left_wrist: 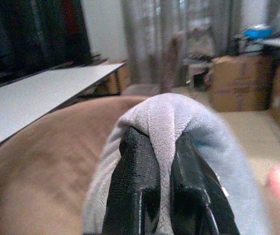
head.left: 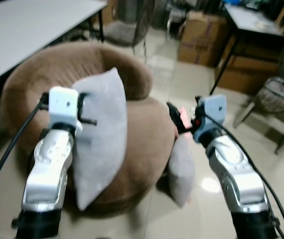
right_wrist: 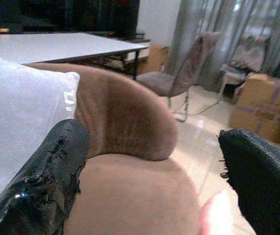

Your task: Move the pillow to the sofa from floor

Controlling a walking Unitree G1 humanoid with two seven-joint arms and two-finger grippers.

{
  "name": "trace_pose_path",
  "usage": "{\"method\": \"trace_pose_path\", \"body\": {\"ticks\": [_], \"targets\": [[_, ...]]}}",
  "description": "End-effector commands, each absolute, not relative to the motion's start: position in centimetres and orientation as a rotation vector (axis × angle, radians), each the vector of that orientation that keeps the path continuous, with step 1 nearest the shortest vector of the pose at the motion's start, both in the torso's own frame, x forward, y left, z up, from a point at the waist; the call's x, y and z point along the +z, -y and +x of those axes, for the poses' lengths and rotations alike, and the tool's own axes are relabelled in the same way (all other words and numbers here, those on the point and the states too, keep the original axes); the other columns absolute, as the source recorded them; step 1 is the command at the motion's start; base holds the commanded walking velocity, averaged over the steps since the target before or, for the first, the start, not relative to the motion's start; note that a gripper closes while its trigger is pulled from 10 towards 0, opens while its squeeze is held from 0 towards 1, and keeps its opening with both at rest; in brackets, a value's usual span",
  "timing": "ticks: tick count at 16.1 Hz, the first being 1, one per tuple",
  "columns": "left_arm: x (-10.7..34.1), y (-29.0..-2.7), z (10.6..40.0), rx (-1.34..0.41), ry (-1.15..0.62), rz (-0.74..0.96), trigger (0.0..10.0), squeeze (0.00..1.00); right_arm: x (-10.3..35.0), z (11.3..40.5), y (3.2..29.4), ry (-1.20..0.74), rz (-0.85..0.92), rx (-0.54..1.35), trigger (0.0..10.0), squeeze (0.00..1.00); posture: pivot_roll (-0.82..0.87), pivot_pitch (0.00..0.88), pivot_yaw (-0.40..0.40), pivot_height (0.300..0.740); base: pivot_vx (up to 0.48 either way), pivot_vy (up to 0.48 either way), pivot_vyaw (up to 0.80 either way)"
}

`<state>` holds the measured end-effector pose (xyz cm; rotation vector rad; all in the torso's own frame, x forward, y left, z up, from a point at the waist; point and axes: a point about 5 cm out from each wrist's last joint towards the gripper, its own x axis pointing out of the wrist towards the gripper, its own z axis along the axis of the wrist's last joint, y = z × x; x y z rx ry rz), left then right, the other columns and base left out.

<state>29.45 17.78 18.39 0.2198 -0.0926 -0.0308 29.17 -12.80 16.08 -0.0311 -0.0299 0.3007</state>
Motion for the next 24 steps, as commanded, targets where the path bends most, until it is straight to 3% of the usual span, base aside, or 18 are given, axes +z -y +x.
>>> {"method": "trace_pose_path", "body": {"ticks": [1, 8, 15, 19, 22, 24], "targets": [[20.2, -16.2, 30.1, -0.096, 0.187, 0.222, 10.0, 0.0, 16.4, 29.2, 13.8, 0.047, -0.043, 0.263, 10.0, 0.0, 0.11, 0.0, -0.035, 0.74, 0.304, 0.0, 0.0], [21.4, -16.2, 32.9, -0.106, 0.231, 0.222, 10.0, 0.0, 16.4, 29.1, 13.4, 0.052, -0.089, 0.29, 10.0, 0.0, 0.1, 0.0, -0.026, 0.74, 0.305, 0.0, 0.5], [21.9, -15.4, 35.1, -0.218, 0.247, 0.267, 10.0, 0.0, 16.3, 29.1, 13.4, 0.049, -0.056, 0.26, 10.0, 0.0, 0.1, 0.0, -0.022, 0.74, 0.308, 0.0, 0.0], [21.7, -13.2, 37.0, -0.284, 0.195, 0.218, 10.0, 0.0, 15.9, 28.9, 13.7, 0.018, -0.075, 0.246, 10.0, 0.0, 0.08, 0.0, 0.01, 0.74, 0.072, 0.0, 0.0], [21.9, -10.3, 37.3, -0.448, 0.245, 0.178, 10.0, 0.0, 15.3, 29.0, 14.6, -0.015, -0.092, 0.199, 10.0, 0.0, 0.07, 0.0, 0.009, 0.74, 0.0, 0.0, 0.0], [22.4, -9.4, 38.0, -0.466, 0.25, 0.156, 10.0, 0.0, 15.3, 29.1, 14.6, -0.015, -0.091, 0.197, 10.0, 0.0, 0.07, 0.0, 0.009, 0.74, 0.0, 0.0, 0.0]]}}
